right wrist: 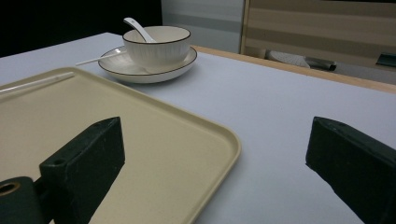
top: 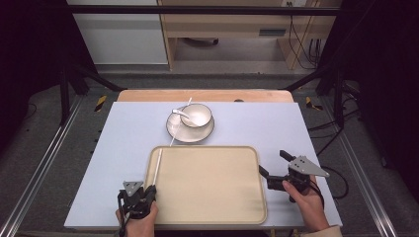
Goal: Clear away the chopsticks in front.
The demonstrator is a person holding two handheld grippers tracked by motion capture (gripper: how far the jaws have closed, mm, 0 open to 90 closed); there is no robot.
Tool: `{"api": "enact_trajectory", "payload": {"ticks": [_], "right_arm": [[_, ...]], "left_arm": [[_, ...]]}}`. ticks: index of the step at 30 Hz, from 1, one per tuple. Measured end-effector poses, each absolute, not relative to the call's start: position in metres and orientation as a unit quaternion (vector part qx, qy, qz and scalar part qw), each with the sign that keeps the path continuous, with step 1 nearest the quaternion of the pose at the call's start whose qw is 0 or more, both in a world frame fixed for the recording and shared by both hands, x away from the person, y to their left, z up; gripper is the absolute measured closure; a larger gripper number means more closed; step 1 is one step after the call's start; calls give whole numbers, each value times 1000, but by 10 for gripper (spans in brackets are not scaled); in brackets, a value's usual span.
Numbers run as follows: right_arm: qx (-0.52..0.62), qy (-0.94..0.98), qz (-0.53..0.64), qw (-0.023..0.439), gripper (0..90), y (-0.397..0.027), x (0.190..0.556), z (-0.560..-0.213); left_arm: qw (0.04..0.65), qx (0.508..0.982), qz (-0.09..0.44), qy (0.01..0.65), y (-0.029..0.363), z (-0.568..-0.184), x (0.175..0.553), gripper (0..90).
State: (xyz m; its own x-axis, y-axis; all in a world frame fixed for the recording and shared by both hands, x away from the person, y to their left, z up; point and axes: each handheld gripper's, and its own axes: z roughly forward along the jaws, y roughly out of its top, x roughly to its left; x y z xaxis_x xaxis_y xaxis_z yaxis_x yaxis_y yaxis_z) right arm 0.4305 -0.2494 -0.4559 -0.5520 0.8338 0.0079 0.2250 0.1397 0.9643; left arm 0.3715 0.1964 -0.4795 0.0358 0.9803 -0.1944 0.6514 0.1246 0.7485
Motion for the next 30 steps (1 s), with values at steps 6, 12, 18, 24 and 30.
{"api": "enact_trajectory", "payload": {"ticks": [6,12,18,24,30], "right_arm": [[378,699,536,284,46,-249,430,-456],[378,699,537,283,46,-249,430,-456],[377,700,535,284,45,-250,431,-456],[380,701,534,283,45,-250,432,-457],[376,706,528,286,45,-251,432,-458]], "left_arm": [[361,622,236,654,195,-479,371,824],[363,624,243,648,195,-476,371,772],[360,658,255,610,195,-458,387,692],[369,698,244,564,199,-434,426,553],[371,721,250,529,198,-409,473,465]]}}
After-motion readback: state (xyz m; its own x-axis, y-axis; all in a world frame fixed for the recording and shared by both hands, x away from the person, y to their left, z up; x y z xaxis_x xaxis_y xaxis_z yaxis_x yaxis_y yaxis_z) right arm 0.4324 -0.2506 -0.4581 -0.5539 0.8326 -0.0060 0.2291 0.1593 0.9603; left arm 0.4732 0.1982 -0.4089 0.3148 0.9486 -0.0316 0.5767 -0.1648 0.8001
